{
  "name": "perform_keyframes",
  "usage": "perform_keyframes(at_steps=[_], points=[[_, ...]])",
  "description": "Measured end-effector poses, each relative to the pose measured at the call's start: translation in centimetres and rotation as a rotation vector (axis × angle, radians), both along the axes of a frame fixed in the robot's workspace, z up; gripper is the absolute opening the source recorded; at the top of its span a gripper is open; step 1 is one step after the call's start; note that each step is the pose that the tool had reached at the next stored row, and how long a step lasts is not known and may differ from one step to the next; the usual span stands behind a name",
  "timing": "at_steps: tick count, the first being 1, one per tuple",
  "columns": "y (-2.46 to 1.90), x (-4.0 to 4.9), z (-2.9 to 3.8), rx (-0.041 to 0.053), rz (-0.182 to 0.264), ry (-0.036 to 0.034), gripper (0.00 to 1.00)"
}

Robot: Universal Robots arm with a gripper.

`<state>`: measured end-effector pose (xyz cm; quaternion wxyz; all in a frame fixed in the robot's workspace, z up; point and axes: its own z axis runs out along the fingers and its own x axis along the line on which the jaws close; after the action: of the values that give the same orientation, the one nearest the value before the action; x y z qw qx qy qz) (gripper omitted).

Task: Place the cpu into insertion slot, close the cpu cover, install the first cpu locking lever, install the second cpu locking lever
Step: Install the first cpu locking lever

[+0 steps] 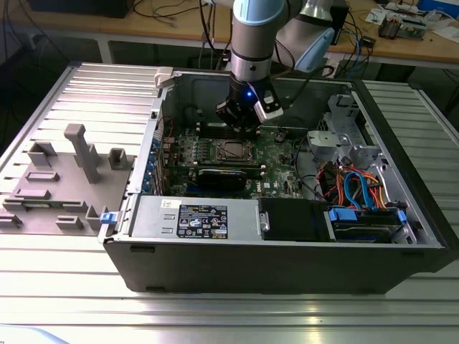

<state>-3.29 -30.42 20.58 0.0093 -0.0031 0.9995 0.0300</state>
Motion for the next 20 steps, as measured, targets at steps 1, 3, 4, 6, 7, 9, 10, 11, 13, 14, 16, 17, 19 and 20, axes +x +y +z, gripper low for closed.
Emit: perform_keyframes(at_steps=[1,3,4,6,7,9,10,11,13,14,16,17,19,20], points=[[-0.02,0.0,0.0,0.0,0.0,0.0,0.11],[-0.06,0.0,0.0,0.0,0.0,0.0,0.11],[-0.09,0.0,0.0,0.0,0.0,0.0,0.11],[-0.11,0.0,0.0,-0.0002,0.0,0.0,0.11],[-0.13,0.0,0.0,-0.0009,0.0,0.0,0.11],[-0.15,0.0,-0.01,-0.0036,0.0,0.0002,0.11],[-0.16,0.01,-0.02,-0.0048,0.0,0.0002,0.11],[-0.18,0.01,-0.04,-0.0059,0.0,0.0001,0.11],[-0.22,0.02,-0.05,-0.0058,0.0,-0.0001,0.11],[-0.23,0.02,-0.05,-0.0062,0.0,0.0,0.11],[-0.24,0.02,-0.05,-0.0111,0.0,0.0001,0.11],[-0.25,0.02,-0.07,-0.0155,0.0,0.0002,0.11],[-0.24,0.03,-0.13,-0.0251,0.0,0.0001,0.11],[-0.24,0.03,-0.18,-0.0293,0.0,0.0,0.11]])
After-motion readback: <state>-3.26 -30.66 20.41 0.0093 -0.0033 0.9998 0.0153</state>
